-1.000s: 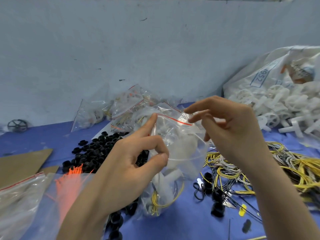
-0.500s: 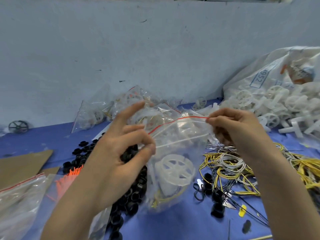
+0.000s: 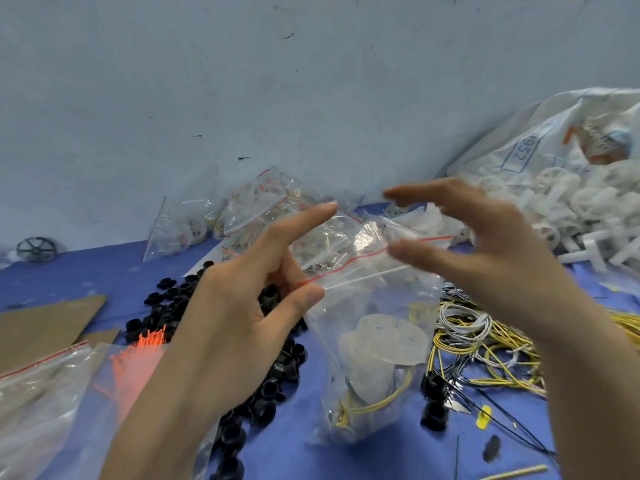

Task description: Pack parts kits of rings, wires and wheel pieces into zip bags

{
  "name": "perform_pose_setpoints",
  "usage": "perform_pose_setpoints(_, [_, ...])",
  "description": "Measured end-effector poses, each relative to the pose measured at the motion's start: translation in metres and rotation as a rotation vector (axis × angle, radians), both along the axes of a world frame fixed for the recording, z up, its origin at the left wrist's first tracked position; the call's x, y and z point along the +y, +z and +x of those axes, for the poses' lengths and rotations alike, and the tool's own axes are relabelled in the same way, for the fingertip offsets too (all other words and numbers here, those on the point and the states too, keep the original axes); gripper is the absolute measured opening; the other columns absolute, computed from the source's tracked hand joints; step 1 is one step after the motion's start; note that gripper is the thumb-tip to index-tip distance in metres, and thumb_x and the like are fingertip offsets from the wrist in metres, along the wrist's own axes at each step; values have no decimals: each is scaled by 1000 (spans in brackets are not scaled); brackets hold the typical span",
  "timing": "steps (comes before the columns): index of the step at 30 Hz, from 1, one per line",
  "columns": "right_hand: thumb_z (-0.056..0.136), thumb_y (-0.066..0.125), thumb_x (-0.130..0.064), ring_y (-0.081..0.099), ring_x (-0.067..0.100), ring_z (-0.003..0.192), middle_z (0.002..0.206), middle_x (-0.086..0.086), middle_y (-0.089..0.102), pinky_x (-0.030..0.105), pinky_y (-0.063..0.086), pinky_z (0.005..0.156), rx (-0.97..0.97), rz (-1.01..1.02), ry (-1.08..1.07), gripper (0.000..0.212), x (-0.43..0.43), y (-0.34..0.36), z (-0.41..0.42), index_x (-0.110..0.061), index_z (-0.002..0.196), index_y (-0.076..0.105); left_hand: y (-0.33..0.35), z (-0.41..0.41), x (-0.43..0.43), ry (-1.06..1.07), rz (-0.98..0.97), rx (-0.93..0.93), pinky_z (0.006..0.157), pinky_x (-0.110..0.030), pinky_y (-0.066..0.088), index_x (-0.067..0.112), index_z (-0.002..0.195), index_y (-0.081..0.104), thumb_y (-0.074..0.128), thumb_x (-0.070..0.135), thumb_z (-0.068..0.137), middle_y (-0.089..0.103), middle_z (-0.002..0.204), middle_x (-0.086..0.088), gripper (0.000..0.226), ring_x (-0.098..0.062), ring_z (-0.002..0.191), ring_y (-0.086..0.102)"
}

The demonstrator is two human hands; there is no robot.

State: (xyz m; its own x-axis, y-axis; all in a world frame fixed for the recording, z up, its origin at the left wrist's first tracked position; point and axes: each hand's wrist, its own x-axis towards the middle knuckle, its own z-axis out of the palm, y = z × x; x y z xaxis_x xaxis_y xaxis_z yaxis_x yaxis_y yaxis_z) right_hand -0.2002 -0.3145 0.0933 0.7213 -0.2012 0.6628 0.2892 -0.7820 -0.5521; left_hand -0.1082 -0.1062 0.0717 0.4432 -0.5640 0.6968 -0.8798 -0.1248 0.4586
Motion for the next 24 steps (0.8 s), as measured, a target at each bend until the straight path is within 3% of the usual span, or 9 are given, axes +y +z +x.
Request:
perform_pose_setpoints(2, [70,69,-48,44,-1,123,107,-21,64,26,30,108,48,-191,89,28,21,3,0,-42,98,66,1,-4,-4,-2,13,-66,78,-28,52,56,134,41,65,25,82,56,81,13,65,-12,73,62])
perform_pose_setpoints(4, [75,71,-46,43,2,127,102,-19,66,45,27,110,100,-262,130,18,32,1,2,-35,90,71,2,-8,-6,-10,13,-104,79,-20,51,53,134,42,65,22,82,58,84,16,65,-6,77,63])
perform_pose_setpoints(5, [77,73,-40,44,2,125,100,-17,67,45,27,109,126,-250,143,13,34,1,3,-31,87,72,1,-8,-7,-16,8,-110,79,-19,51,52,134,43,65,22,82,58,85,16,64,-4,78,63])
perform_pose_setpoints(8, [79,73,-21,45,1,118,91,-15,66,24,33,101,158,-167,175,6,29,0,2,-26,82,71,0,-8,-9,-41,-16,-83,80,-18,50,49,134,45,65,24,83,60,85,17,60,-5,79,63])
perform_pose_setpoints(11, [77,75,-20,47,1,113,91,-15,65,11,36,89,190,-153,169,7,26,0,1,-25,80,71,0,-9,-12,-45,-34,-85,79,-17,50,48,133,47,66,23,84,60,84,16,58,-4,78,62])
perform_pose_setpoints(14, [77,75,-19,49,0,108,95,-12,65,7,35,86,201,-157,178,6,26,-1,2,-23,80,71,-1,-11,-13,-36,-38,-69,79,-16,50,44,125,54,66,23,84,61,84,14,48,-5,78,63])
perform_pose_setpoints(18, [78,73,-15,51,2,106,95,-10,65,6,35,84,191,-133,185,5,27,-1,5,-19,80,71,-3,-9,-14,-10,-37,29,73,-19,50,26,88,61,67,31,82,64,80,13,11,-6,76,64])
perform_pose_setpoints(20, [77,73,-14,51,3,106,91,-10,65,10,37,84,193,-126,180,6,28,-2,7,-19,79,71,-2,-10,-15,9,13,25,72,-25,48,23,78,63,64,38,82,63,77,11,15,-7,77,63])
perform_pose_setpoints(24, [75,74,-14,54,4,102,87,-10,67,13,40,83,214,-101,190,11,28,-2,7,-25,78,70,-1,-11,-17,-29,39,31,71,-31,48,18,76,65,62,25,84,61,78,8,11,-12,79,62])
